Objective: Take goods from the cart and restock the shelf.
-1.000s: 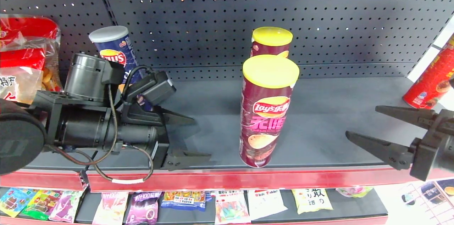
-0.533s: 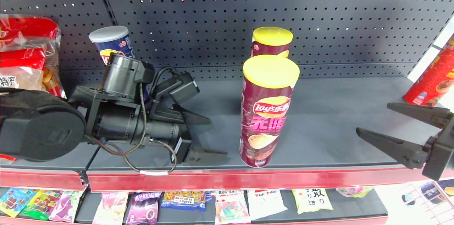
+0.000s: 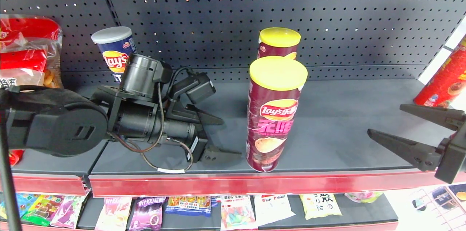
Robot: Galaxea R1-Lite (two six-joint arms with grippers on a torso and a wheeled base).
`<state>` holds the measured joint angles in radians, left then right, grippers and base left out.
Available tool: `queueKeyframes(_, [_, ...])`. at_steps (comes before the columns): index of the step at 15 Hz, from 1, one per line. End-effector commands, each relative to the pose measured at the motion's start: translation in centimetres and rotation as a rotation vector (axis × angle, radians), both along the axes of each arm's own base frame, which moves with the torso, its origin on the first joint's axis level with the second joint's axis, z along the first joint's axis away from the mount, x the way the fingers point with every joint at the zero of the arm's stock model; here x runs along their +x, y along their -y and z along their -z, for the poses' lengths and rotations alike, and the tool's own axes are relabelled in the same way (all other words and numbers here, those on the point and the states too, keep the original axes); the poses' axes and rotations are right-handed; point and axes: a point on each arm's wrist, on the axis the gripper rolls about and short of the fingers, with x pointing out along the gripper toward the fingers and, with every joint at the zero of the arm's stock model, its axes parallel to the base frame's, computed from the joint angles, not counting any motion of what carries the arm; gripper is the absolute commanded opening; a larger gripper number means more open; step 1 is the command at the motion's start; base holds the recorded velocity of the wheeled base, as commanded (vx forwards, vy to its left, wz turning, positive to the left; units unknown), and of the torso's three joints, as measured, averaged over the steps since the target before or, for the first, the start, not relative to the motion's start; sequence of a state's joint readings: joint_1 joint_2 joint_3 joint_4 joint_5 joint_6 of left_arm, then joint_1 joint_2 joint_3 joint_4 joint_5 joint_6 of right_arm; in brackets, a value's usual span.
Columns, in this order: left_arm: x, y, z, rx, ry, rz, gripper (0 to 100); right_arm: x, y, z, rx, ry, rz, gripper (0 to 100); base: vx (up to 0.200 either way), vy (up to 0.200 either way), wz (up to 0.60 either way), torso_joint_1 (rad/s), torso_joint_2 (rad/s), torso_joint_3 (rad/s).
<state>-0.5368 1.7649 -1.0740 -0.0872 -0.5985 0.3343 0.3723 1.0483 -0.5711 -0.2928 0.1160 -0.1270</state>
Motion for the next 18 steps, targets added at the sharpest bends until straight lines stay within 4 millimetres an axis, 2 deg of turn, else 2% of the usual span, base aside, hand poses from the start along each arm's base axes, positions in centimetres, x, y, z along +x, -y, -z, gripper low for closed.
queueKeyframes(1, [0.33,0.49,0.27,0.003,-0.004,0.008,100,0.09,-0.04,0.02,0.0,-0.003,-0.001,100,0.0,0.0,0.0,0.0,0.0,0.0])
queueKeyframes(18, [0.88,1.24,0.65,0.006,-0.011,0.018,100,0.07,-0.01,-0.09,0.003,0.0,0.001,100,0.0,0.0,0.0,0.0,0.0,0.0])
